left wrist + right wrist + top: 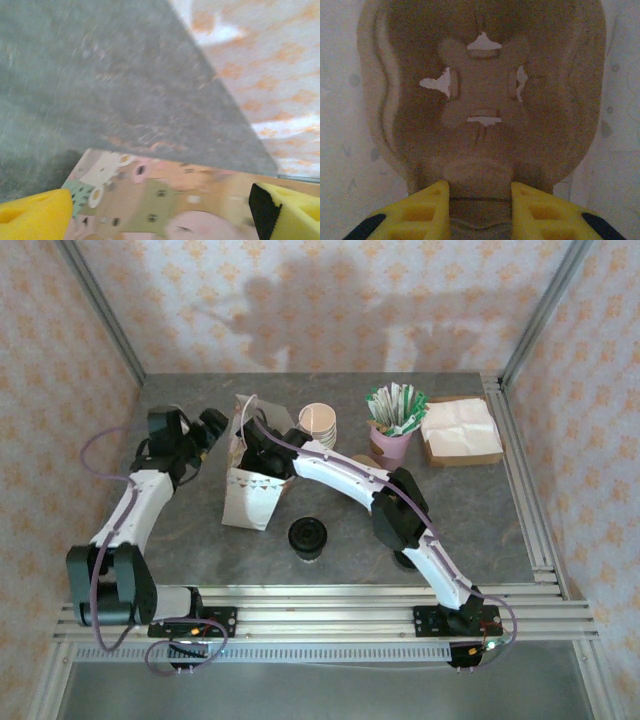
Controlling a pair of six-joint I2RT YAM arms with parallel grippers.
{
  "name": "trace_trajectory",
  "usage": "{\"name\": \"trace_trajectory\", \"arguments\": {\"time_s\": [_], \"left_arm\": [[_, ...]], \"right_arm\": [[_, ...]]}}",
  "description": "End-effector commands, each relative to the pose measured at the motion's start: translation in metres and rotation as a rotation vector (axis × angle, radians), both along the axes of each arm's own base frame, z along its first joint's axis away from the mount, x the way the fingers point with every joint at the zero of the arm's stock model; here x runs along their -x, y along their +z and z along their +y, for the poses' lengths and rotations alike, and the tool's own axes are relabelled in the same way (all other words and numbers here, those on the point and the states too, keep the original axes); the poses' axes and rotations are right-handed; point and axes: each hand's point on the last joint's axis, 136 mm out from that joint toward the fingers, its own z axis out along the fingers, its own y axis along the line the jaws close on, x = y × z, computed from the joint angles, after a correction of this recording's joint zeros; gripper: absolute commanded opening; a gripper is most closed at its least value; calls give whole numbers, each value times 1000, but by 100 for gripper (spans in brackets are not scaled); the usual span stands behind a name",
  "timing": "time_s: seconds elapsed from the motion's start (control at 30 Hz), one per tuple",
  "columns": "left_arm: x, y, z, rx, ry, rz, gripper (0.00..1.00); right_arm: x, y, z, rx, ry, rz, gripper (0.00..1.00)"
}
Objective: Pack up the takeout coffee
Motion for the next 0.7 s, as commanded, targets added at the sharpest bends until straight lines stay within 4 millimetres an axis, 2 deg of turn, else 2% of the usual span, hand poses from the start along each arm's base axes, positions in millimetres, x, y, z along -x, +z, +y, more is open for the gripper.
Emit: {"name": "trace_trajectory", "arguments": {"time_s": [0.0,0.1,0.23,0.3,0.37,0.47,0.57,0.67], "left_arm": [[15,49,5,-101,-33,-59,93],[23,99,-14,-93,-130,-181,93],[42,151,-47,-45,-298,-314,84],[54,170,-64,-43,-385,-363,79],[68,185,-83,-47,-484,-405,79],[85,196,-106,-74,-606,-445,79],[92,192,-112,-112,-651,-435,75],[90,181,-112,-131,-670,-391,66]], "right_arm": [[2,30,3,-37,18,-39,28],[2,31,3,-38,20,-42,28],[2,30,2,-30,19,-44,28],[2,30,2,-28,20,-41,28],[2,29,1,-25,19,-39,28],[2,28,2,-28,21,-38,28],[2,28,2,-27,20,-33,28],[3,26,2,-23,20,-29,28]]}}
